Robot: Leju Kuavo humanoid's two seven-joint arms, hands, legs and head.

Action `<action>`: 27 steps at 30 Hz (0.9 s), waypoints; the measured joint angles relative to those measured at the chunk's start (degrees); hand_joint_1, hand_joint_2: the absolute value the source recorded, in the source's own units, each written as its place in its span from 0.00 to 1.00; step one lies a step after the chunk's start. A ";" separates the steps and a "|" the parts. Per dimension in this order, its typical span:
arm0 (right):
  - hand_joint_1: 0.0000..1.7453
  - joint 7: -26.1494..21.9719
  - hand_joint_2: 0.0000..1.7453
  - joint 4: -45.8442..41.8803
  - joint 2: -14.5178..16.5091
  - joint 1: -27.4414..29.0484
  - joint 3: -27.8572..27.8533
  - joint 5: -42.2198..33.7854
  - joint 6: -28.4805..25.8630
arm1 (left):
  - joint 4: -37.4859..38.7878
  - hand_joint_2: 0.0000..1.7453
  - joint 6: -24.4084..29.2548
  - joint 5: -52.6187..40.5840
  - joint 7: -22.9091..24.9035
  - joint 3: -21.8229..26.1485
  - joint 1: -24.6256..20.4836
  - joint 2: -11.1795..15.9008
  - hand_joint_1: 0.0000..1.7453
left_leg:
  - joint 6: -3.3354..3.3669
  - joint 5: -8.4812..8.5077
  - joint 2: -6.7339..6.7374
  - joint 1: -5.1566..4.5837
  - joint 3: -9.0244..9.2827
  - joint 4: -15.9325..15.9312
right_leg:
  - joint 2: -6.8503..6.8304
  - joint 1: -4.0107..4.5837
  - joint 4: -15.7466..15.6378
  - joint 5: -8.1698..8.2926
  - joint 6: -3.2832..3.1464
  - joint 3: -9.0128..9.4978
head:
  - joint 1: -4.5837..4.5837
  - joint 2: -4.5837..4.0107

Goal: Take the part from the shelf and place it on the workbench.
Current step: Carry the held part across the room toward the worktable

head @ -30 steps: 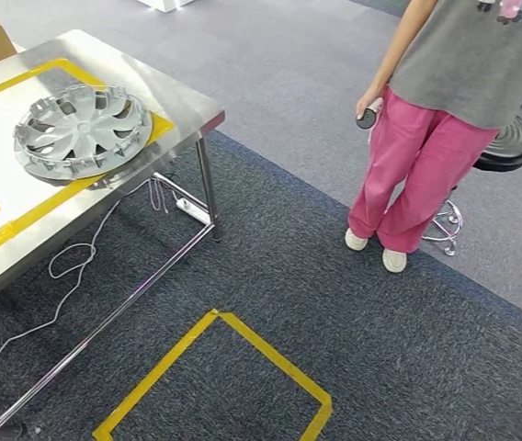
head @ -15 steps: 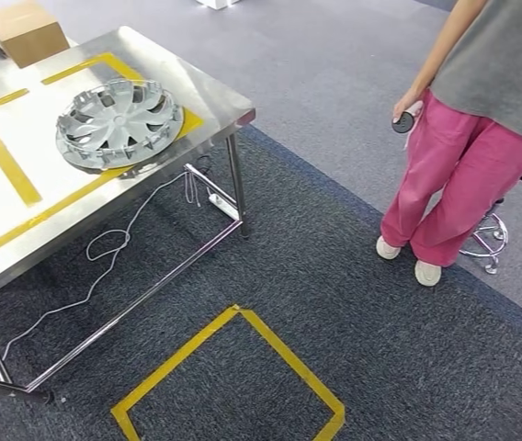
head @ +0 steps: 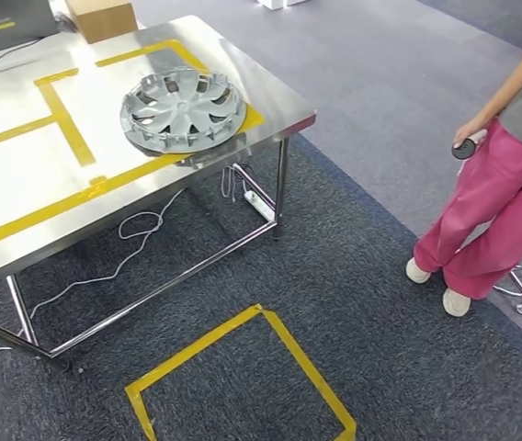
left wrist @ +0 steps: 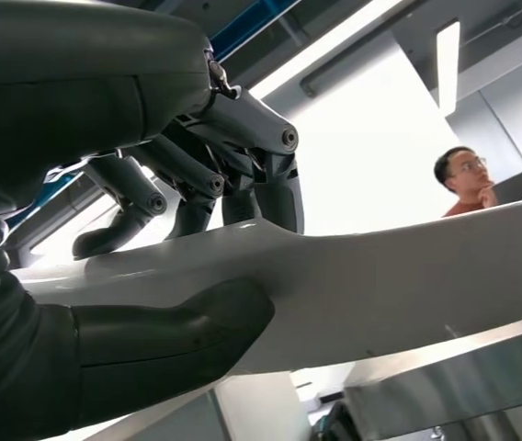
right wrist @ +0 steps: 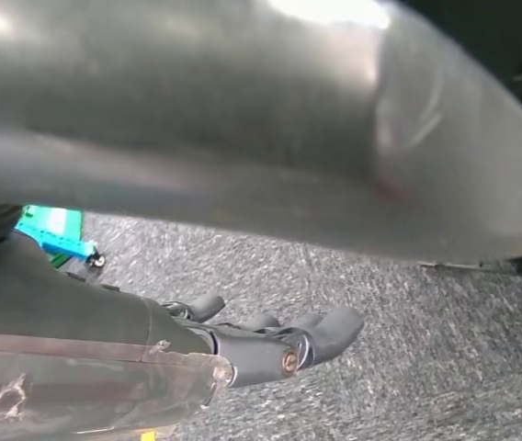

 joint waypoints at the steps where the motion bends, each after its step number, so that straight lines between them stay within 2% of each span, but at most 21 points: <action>1: 0.00 0.00 0.00 0.00 0.00 0.04 0.01 0.01 0.01 | 0.01 1.00 0.00 0.00 0.01 -0.02 0.01 0.00 1.00 | 0.02 0.02 -0.53 -0.03 -0.01 0.00 | 0.10 0.01 0.80 0.39 -0.12 -0.61 | 0.03 0.00; 2: 0.00 0.00 0.00 0.00 0.00 0.06 0.01 0.01 0.02 | 0.02 1.00 0.00 0.00 0.00 -0.03 0.01 0.00 1.00 | 0.02 0.04 -1.10 -0.04 0.03 0.01 | 0.23 0.02 -0.84 1.90 -0.30 -0.05 | 0.02 0.00; 3: 0.00 0.00 0.00 0.00 -0.01 0.07 0.02 0.01 0.03 | 0.02 1.00 0.00 0.00 -0.01 -0.04 0.01 0.01 1.00 | -0.01 0.06 -1.69 -0.04 0.09 0.01 | 0.73 0.02 -4.52 4.15 -0.54 1.56 | 0.03 0.00; 4: 0.00 0.00 0.00 0.00 -0.02 0.06 0.02 0.01 0.03 | 0.02 1.00 0.00 0.00 -0.01 -0.05 0.00 0.02 1.00 | -0.09 0.10 -2.23 -0.05 0.12 0.01 | 1.82 -0.01 -8.85 6.15 -0.81 3.51 | 0.03 0.00; 5: 0.00 0.00 0.00 0.00 -0.03 0.05 0.02 0.01 0.03 | 0.02 1.00 0.00 0.00 -0.01 -0.08 -0.01 0.03 1.00 | -0.25 0.12 -2.81 -0.10 0.09 0.09 | 2.76 -0.06 -12.60 7.59 -0.98 5.20 | 0.00 0.00; 6: 0.00 0.00 0.00 0.00 -0.04 0.05 0.02 0.01 0.03 | 0.02 1.00 0.00 0.00 0.00 -0.10 -0.01 0.04 1.00 | -0.48 0.17 -3.31 -0.11 -0.02 0.14 | 3.50 -0.08 -15.04 8.32 -1.11 6.29 | -0.01 0.00; 7: 0.00 0.00 0.00 0.00 -0.04 0.05 0.02 0.01 0.03 | 0.02 1.00 0.00 0.00 0.00 -0.13 0.00 0.07 1.00 | -0.80 0.27 -3.77 -0.08 -0.17 0.14 | 3.75 -0.04 -15.98 8.37 -1.22 6.69 | -0.03 0.00; 9: 0.00 0.00 0.00 0.00 -0.06 0.00 0.02 0.01 0.03 | 0.02 1.00 0.00 0.01 0.00 -0.16 0.13 0.16 1.00 | -1.50 0.54 -4.60 0.07 -0.46 0.02 | 2.73 -0.04 -16.28 8.61 -1.68 6.96 | -0.02 0.00; 11: 0.00 -0.01 0.00 0.00 -0.08 -0.09 0.02 0.01 0.04 | 0.04 1.00 0.01 0.02 0.00 -0.22 0.25 0.34 1.00 | -2.13 -0.58 -3.45 0.02 -1.26 1.39 | 1.64 -0.24 -16.74 9.08 -2.37 7.22 | -0.20 0.00; 12: 0.00 -0.02 0.00 0.00 -0.08 -0.08 0.02 0.00 0.05 | 0.06 1.00 0.01 0.03 0.02 -0.25 0.17 0.45 1.00 | -2.41 -2.11 -2.28 -0.03 -2.31 3.65 | 1.06 -0.37 -16.95 9.27 -2.61 7.22 | -0.32 0.00; 14: 0.00 -0.02 0.00 0.00 -0.09 0.01 0.03 0.00 0.05 | 0.11 1.00 0.02 0.03 0.04 -0.37 0.02 0.54 1.00 | -2.93 -6.12 -0.26 -0.01 -5.71 11.11 | -0.07 -0.32 -17.00 9.30 -2.82 7.10 | -0.51 0.00; 15: 0.00 -0.01 0.00 0.00 -0.09 0.05 0.04 0.00 0.05 | 0.15 1.00 0.02 0.02 0.05 -0.45 0.04 0.52 1.00 | -3.11 -7.34 0.08 0.07 -7.15 14.37 | -0.66 -0.30 -17.00 9.28 -2.84 7.04 | -0.51 0.00; 16: 0.00 -0.01 0.00 0.00 -0.09 0.06 0.04 0.00 0.05 | 0.19 1.00 0.01 0.01 0.05 -0.53 0.12 0.51 1.00 | -3.24 -7.53 0.23 0.13 -7.80 16.00 | -1.23 -0.29 -16.99 9.25 -2.85 7.02 | -0.52 0.00; 17: 0.00 0.00 0.00 0.00 -0.09 0.05 0.04 0.00 0.05 | 0.21 1.00 0.01 0.01 0.05 -0.58 0.18 0.52 1.00 | -3.31 -6.57 0.33 0.17 -7.33 15.32 | -1.77 -0.29 -16.99 9.22 -2.83 7.05 | -0.51 0.00; 18: 0.00 0.00 0.00 0.00 -0.09 0.02 0.04 0.00 0.05 | 0.22 1.00 0.01 0.02 0.05 -0.60 0.19 0.55 1.00 | -3.35 -4.77 0.66 0.21 -5.71 12.44 | -2.30 -0.31 -16.98 9.16 -2.75 7.15 | -0.51 0.00; 19: 0.00 0.00 0.00 0.00 -0.09 -0.02 0.04 0.00 0.05 | 0.22 1.00 0.01 0.02 0.05 -0.62 0.18 0.60 1.00 | -3.35 -2.83 1.57 0.23 -3.45 8.40 | -2.80 -0.25 -16.97 9.05 -2.59 7.31 | -0.53 0.00; 21: 0.00 -0.01 0.00 0.00 -0.17 -0.05 0.04 0.01 0.05 | 0.22 1.00 0.02 0.01 0.09 -0.72 0.05 0.74 1.00 | -2.99 -0.63 3.35 0.09 0.14 1.54 | -3.64 0.11 -16.73 8.70 -2.03 7.36 | -0.54 0.00; 22: 0.00 -0.01 0.00 0.00 -0.21 -0.07 0.04 0.02 0.05 | 0.23 1.00 0.02 0.00 0.11 -0.79 0.06 0.80 1.00 | -2.64 -0.46 3.77 0.00 0.83 0.03 | -4.05 0.31 -16.69 8.55 -1.75 7.44 | -0.53 0.00; 24: 0.00 0.00 0.00 0.00 -0.26 -0.15 0.04 0.04 0.05 | 0.24 1.00 0.02 -0.02 0.15 -0.92 0.25 0.86 1.00 | -1.76 -0.52 2.98 -0.08 0.72 -0.34 | -4.87 0.40 -16.81 8.40 -1.22 7.63 | -0.47 0.00; 25: 0.00 0.00 0.00 0.00 -0.26 -0.21 0.05 0.05 0.05 | 0.24 1.00 0.02 -0.02 0.17 -0.95 0.36 0.86 1.00 | -1.40 -0.44 2.57 -0.03 0.68 -0.39 | -4.58 0.31 -16.60 8.12 -0.87 7.70 | -0.45 0.00; 27: 0.00 -0.01 0.00 0.00 -0.26 -0.31 0.06 0.07 0.05 | 0.24 1.00 0.04 -0.02 0.36 -1.04 0.32 0.89 1.00 | -0.73 -0.18 1.73 0.14 0.63 -0.51 | -2.45 0.08 -13.31 5.93 -0.18 6.30 | -0.22 0.00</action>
